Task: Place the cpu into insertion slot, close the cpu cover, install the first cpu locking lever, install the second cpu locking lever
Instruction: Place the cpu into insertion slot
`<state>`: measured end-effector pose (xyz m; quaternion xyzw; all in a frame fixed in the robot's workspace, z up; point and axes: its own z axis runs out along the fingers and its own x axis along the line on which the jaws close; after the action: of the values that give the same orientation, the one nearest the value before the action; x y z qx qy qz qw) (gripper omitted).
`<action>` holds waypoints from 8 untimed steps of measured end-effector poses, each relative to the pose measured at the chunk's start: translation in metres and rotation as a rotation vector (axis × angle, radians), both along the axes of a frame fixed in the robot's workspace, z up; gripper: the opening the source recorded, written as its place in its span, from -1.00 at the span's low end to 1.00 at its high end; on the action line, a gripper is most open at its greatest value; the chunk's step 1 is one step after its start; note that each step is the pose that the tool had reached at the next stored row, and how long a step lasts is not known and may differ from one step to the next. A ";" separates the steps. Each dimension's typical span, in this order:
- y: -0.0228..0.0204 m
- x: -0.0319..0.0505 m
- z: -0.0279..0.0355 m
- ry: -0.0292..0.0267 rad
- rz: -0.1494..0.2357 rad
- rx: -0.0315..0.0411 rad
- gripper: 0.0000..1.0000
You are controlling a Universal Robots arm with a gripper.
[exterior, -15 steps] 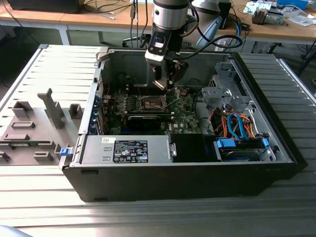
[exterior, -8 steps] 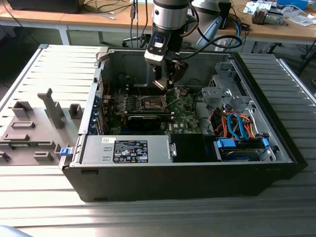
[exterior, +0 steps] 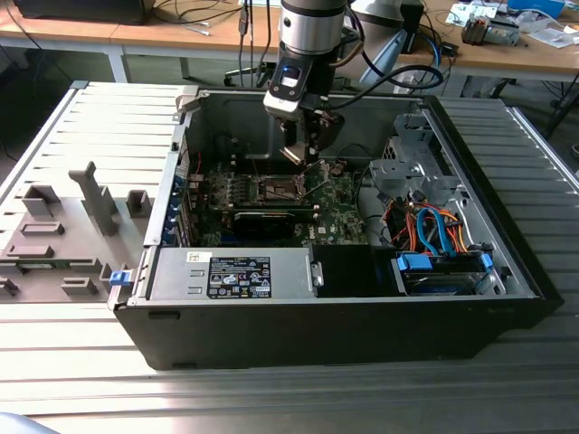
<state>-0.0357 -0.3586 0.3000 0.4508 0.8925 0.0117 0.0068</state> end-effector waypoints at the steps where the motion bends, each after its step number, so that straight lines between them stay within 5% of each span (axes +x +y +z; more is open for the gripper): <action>1: 0.0000 0.0000 -0.0001 0.0000 -0.010 0.0000 0.08; 8: 0.0000 0.0000 -0.0002 0.0000 -0.055 0.0000 0.08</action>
<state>-0.0357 -0.3586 0.2998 0.4752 0.8798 0.0115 0.0071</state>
